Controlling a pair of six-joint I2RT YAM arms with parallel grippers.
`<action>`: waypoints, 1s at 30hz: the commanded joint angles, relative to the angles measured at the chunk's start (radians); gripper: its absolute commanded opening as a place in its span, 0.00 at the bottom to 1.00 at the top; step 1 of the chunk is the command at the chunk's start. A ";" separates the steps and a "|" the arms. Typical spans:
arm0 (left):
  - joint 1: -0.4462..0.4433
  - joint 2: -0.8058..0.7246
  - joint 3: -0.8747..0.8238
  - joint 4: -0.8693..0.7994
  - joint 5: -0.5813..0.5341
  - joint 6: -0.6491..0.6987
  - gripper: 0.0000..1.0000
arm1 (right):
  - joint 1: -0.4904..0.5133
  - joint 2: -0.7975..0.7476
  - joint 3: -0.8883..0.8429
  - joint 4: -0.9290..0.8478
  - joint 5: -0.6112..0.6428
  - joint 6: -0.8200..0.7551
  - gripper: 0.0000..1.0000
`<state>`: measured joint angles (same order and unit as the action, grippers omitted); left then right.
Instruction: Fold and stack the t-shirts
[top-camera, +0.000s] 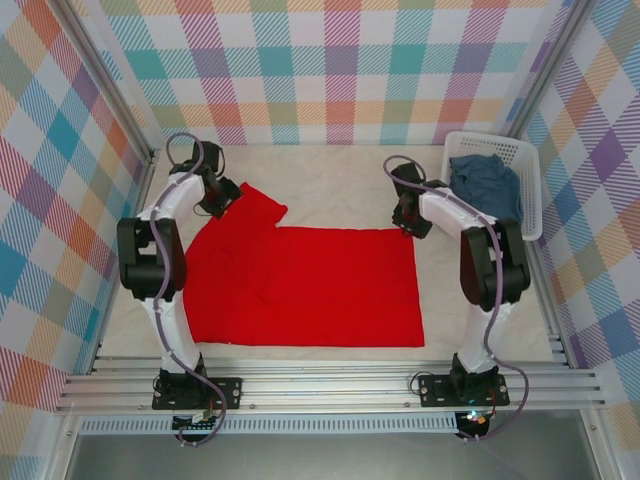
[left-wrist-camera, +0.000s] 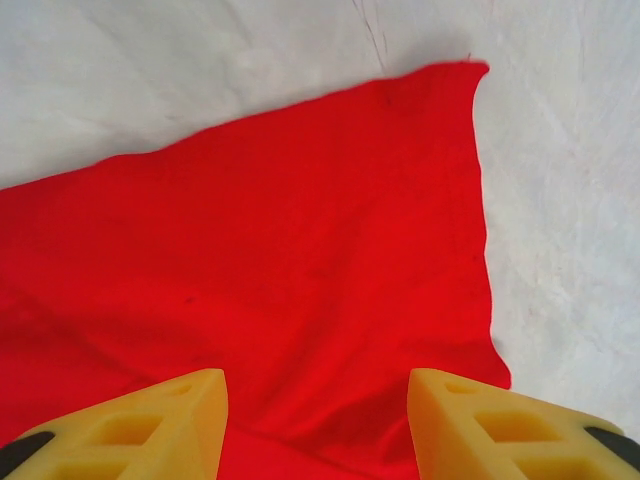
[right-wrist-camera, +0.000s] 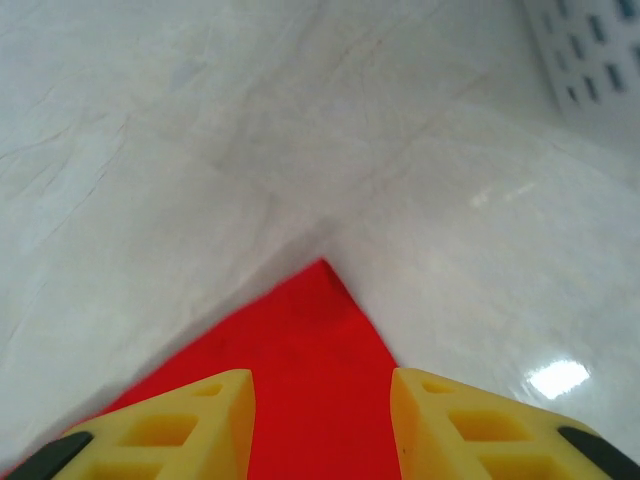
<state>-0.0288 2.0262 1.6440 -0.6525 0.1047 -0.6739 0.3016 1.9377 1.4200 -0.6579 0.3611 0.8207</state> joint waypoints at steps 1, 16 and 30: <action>-0.001 0.022 0.091 0.016 0.078 0.101 0.51 | -0.003 0.067 0.086 -0.023 0.065 0.001 0.40; -0.001 0.118 0.227 -0.014 0.046 0.109 0.51 | -0.029 0.205 0.202 -0.169 0.013 0.111 0.33; -0.004 0.298 0.454 -0.028 -0.030 0.164 0.52 | -0.029 0.249 0.268 -0.196 -0.013 0.117 0.00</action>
<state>-0.0303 2.2715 2.0289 -0.6540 0.1303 -0.5579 0.2737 2.1750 1.6630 -0.8146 0.3508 0.9321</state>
